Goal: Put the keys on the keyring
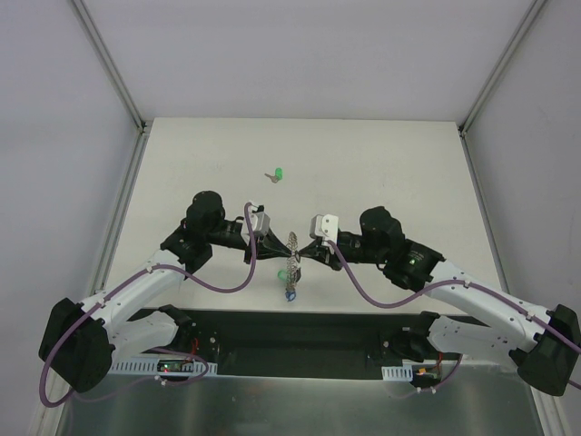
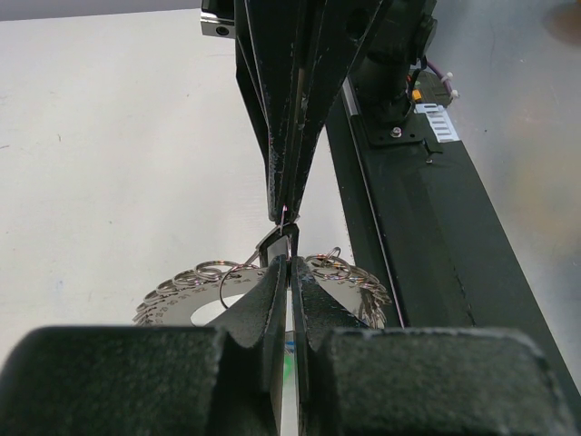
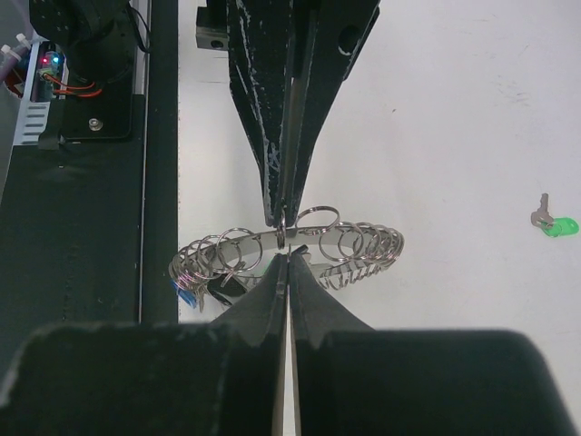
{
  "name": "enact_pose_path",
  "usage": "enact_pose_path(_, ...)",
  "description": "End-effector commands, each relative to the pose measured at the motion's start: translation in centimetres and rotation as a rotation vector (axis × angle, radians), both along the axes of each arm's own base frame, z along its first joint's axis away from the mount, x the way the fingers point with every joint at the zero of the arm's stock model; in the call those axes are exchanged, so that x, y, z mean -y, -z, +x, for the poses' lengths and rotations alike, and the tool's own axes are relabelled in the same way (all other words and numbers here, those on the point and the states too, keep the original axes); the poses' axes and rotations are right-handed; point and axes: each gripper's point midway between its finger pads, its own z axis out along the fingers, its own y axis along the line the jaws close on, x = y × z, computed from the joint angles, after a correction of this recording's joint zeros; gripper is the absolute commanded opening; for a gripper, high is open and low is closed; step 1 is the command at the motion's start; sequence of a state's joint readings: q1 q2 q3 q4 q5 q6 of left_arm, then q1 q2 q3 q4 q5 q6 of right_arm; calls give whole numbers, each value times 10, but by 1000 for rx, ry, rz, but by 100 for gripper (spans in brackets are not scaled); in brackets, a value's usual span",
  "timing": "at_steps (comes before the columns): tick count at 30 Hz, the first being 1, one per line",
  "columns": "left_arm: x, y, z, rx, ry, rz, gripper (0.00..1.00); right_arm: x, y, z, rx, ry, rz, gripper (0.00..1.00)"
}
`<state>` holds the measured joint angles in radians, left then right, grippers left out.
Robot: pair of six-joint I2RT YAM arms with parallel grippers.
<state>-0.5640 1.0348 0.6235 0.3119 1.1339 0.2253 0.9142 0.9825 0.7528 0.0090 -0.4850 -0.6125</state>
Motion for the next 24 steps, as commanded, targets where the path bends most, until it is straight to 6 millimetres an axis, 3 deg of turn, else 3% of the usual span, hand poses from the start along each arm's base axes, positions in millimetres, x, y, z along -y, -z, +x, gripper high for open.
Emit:
enact_pose_path(1,4,-16,-5,74,49,-55,0,-6,-14,-7,13,-51,42,1)
enact_pose_path(24,3,-18,-1,101,12,-60,0,-5,-12,-1,-7,-20,29,1)
